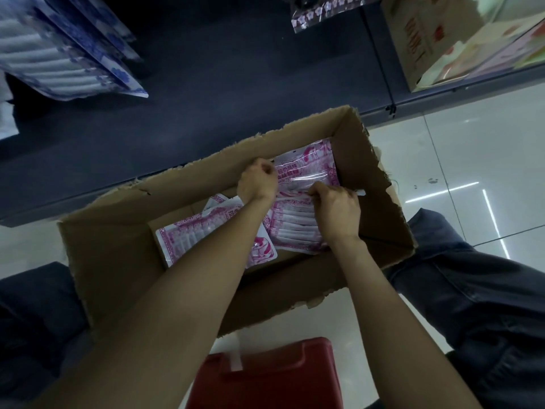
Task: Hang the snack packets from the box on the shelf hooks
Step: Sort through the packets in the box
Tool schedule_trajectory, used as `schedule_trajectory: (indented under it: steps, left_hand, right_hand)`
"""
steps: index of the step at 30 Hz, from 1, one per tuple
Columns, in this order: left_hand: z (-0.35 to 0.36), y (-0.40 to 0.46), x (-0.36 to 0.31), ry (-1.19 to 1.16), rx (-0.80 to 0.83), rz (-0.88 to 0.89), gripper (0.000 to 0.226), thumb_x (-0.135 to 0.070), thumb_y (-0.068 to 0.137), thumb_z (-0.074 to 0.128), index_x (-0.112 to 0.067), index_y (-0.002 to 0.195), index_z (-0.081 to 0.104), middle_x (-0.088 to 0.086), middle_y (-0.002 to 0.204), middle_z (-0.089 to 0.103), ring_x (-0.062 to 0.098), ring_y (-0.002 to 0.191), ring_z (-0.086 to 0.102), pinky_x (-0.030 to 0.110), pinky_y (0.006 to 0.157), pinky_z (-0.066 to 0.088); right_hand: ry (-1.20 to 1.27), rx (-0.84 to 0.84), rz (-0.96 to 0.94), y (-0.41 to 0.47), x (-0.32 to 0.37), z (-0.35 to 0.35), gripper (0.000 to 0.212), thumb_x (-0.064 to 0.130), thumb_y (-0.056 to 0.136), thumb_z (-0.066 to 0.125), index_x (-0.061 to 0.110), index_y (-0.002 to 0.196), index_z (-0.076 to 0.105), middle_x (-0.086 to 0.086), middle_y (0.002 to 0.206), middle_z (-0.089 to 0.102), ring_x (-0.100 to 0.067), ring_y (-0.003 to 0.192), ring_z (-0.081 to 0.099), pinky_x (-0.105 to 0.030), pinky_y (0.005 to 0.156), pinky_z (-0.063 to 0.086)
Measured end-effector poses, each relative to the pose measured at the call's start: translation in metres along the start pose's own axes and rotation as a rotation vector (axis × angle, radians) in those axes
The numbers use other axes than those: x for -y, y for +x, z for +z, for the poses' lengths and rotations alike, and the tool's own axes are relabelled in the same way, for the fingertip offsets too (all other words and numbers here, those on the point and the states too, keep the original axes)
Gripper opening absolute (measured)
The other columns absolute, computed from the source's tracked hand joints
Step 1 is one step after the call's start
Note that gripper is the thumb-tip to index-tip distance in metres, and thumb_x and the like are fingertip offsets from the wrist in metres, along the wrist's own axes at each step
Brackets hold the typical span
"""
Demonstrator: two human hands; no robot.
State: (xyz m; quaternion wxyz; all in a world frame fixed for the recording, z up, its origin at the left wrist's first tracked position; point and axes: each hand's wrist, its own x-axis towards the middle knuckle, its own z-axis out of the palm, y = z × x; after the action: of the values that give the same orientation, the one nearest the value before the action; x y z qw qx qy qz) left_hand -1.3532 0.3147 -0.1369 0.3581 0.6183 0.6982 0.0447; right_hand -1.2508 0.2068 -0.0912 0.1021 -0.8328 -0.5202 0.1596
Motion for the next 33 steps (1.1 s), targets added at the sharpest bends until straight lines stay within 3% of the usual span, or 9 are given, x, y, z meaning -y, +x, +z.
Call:
schedule_trajectory:
  steps: [3,8,16,18,20,22,24,29,33]
  left_hand:
    - [-0.003,0.002,0.027,-0.129,0.011,-0.132,0.026,-0.032,0.096,0.049,-0.019,0.115,0.062,0.005,0.116,0.066,0.026,0.106,0.061,0.029,0.080,0.048]
    - [0.000,0.021,0.049,-0.235,0.213,-0.156,0.040,-0.033,0.094,0.057,-0.014,0.129,0.056,0.005,0.126,0.061,0.022,0.116,0.056,0.026,0.091,0.042]
    - [0.025,0.031,0.042,-0.451,0.103,-0.279,0.019,-0.029,0.088,0.066,-0.010,0.092,0.064,0.008,0.103,0.069,0.023,0.097,0.062,0.034,0.088,0.048]
    - [0.020,0.019,0.039,-0.507,0.100,-0.202,0.022,-0.025,0.090,0.063,-0.017,0.075,0.050,0.004,0.082,0.063,0.016,0.078,0.057,0.031,0.076,0.043]
    - [0.006,0.000,0.034,-0.529,0.100,-0.063,0.029,-0.023,0.094,0.058,-0.019,0.073,0.039,0.001,0.073,0.055,0.012,0.071,0.050,0.032,0.070,0.039]
    - [-0.017,-0.020,0.027,-0.568,0.097,0.068,0.023,-0.024,0.096,0.054,-0.020,0.079,0.039,0.002,0.085,0.060,0.015,0.083,0.058,0.036,0.074,0.048]
    - [-0.047,-0.038,0.016,-0.553,0.131,0.224,0.018,-0.024,0.097,0.052,-0.024,0.083,0.040,-0.001,0.097,0.066,0.012,0.095,0.064,0.030,0.076,0.052]
    - [-0.125,-0.073,0.002,-0.361,0.087,0.561,0.015,-0.017,0.092,0.060,-0.025,0.102,0.052,-0.008,0.102,0.068,0.002,0.094,0.065,0.014,0.079,0.051]
    - [-0.156,-0.089,0.028,-0.009,-0.067,0.645,0.042,-0.012,0.085,0.065,-0.021,0.123,0.051,0.000,0.105,0.069,0.013,0.081,0.067,0.032,0.075,0.056]
  right_hand:
    - [-0.094,0.077,0.030,0.002,-0.002,-0.022,0.017,0.007,0.094,0.052,0.015,0.097,0.067,-0.009,0.079,0.069,-0.030,0.075,0.066,-0.036,0.075,0.047]
    - [-0.202,0.213,0.093,-0.003,0.000,-0.052,0.024,0.011,0.097,0.047,0.021,0.110,0.065,-0.009,0.097,0.068,-0.029,0.087,0.067,-0.030,0.062,0.045]
    - [-0.221,0.121,0.168,0.004,-0.007,-0.040,0.028,-0.005,0.094,0.040,0.007,0.114,0.057,-0.015,0.093,0.067,-0.032,0.084,0.065,-0.034,0.066,0.042]
    - [-0.137,0.067,0.171,0.005,-0.014,-0.037,0.027,-0.009,0.090,0.042,0.004,0.105,0.061,-0.016,0.090,0.067,-0.033,0.081,0.064,-0.033,0.062,0.038]
    - [0.000,0.002,0.118,0.006,-0.024,-0.035,0.025,-0.010,0.087,0.046,0.004,0.094,0.065,-0.014,0.088,0.066,-0.032,0.076,0.063,-0.030,0.059,0.039]
    - [0.092,0.013,-0.001,0.007,-0.027,-0.037,0.021,-0.007,0.085,0.051,0.006,0.089,0.068,-0.011,0.090,0.066,-0.030,0.078,0.063,-0.034,0.061,0.049]
    - [0.114,0.037,-0.076,0.001,-0.019,-0.043,0.016,0.001,0.087,0.056,0.009,0.092,0.069,-0.009,0.092,0.069,-0.030,0.081,0.064,-0.037,0.065,0.052]
    - [0.163,-0.180,-0.177,-0.021,0.012,-0.068,0.013,0.007,0.082,0.066,0.013,0.093,0.070,-0.004,0.086,0.072,-0.024,0.076,0.068,-0.029,0.061,0.049]
    - [0.176,-0.222,-0.216,-0.038,0.027,-0.077,0.009,0.009,0.085,0.066,0.013,0.092,0.070,-0.002,0.084,0.072,-0.020,0.073,0.067,-0.023,0.060,0.042]
